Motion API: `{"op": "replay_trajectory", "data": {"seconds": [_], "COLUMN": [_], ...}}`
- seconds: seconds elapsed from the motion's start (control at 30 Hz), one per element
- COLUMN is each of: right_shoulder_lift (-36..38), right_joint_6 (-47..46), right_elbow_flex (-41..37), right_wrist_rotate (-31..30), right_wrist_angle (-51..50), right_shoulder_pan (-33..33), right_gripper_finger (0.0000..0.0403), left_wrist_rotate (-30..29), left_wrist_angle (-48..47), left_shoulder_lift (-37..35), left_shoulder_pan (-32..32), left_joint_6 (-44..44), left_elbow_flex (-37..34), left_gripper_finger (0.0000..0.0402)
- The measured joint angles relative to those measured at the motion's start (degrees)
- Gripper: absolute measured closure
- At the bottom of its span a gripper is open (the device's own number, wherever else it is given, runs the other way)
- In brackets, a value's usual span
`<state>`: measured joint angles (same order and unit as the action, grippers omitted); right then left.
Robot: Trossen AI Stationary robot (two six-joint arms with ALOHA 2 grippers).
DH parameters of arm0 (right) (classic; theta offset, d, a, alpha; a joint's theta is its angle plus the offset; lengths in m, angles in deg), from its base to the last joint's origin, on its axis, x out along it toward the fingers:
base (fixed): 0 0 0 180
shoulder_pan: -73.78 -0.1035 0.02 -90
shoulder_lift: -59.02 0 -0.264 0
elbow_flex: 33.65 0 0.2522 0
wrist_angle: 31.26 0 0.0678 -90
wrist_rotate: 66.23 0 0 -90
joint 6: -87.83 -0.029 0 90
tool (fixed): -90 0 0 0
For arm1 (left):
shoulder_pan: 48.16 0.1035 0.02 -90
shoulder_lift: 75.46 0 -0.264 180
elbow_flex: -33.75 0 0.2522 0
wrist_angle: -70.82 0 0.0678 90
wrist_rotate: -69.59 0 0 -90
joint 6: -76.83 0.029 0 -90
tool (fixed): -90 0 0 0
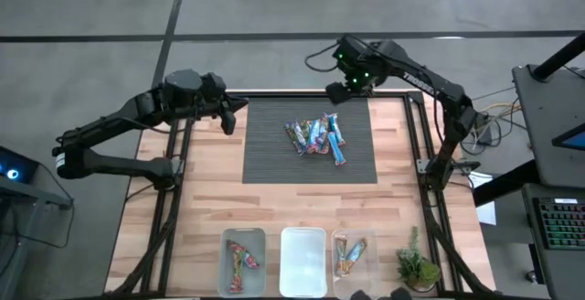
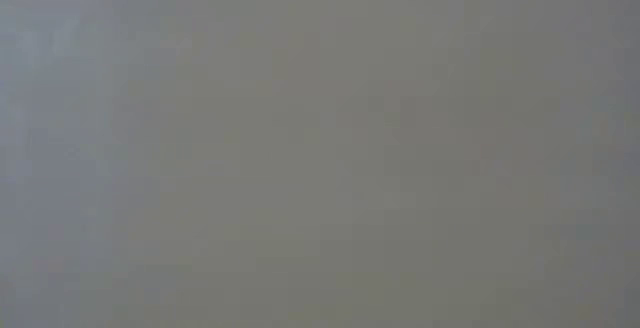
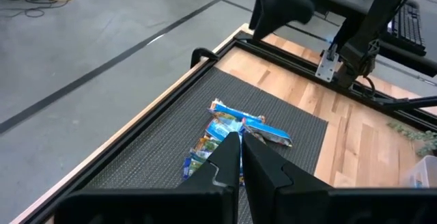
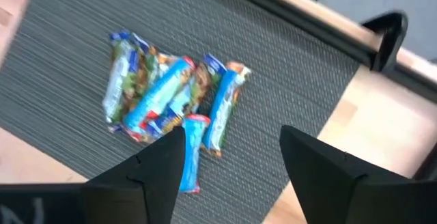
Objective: Pick and place Granola Bars by type
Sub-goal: Put the right yellow granola bar into the transparent bin
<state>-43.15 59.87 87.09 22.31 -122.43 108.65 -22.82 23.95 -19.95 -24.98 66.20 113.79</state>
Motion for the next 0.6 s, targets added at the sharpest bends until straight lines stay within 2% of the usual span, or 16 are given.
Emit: {"op": "replay_trajectory", "data": {"seconds": [0.3, 0.6], "right_shoulder_lift": [0.02, 0.02], "right_joint_6": [-1.92, -6.00], "right_elbow_flex": [-10.00, -18.58], "right_wrist_rotate": [-0.02, -0.02], "right_wrist_angle": [5.18, 14.28], "right_shoulder_pan": [-1.20, -4.16], "right_gripper_finger": [0.0143, 0.0150], "left_wrist_rotate": [0.00, -0.02], "left_wrist_angle": [0.00, 0.00], "left_shoulder_lift": [0.00, 0.00], "left_shoulder_pan": [0.00, 0.00], "left_joint_6": [-0.13, -0.37], "left_elbow_flex": [0.00, 0.00], "left_gripper_finger": [0.0401, 0.0401]}}
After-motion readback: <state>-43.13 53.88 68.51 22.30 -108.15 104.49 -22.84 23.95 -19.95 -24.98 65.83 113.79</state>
